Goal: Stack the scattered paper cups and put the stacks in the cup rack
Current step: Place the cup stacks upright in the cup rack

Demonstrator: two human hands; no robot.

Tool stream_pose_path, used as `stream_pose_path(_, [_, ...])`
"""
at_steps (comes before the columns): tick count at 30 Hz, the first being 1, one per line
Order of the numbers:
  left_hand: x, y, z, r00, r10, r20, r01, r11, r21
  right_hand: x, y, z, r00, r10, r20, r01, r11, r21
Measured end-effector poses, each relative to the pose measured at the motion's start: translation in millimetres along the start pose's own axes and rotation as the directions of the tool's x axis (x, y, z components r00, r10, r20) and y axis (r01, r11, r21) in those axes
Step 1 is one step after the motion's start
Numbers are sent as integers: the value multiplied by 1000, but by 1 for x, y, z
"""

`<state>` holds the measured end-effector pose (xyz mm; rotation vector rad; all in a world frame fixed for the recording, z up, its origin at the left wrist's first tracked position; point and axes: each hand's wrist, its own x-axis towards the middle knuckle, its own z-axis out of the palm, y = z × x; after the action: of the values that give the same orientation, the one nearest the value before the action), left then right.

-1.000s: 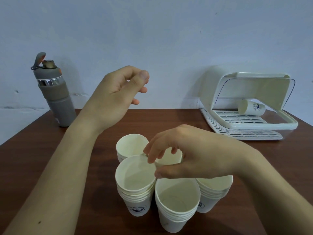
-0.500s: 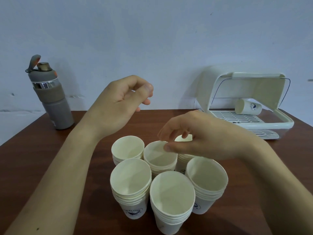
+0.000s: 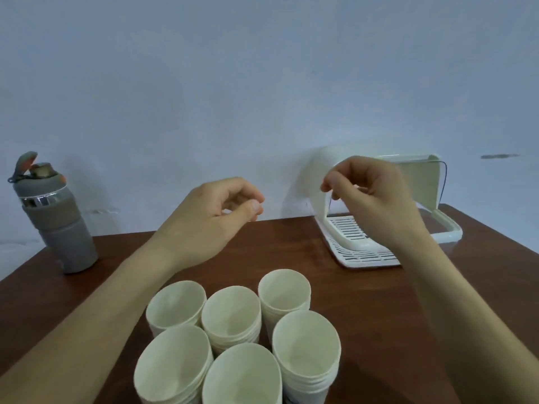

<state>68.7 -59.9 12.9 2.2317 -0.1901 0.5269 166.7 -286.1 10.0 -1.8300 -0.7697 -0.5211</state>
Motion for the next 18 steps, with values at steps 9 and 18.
stream_pose_path(9, [92,55,77,983,86,163,-107,987,121,16,107,-84,969,192,-158,-216,964,-156])
stream_pose_path(18, [168,64,193,922,6,387,-122,954,274,24,158,-130,919,292,-266,-351,913,-208])
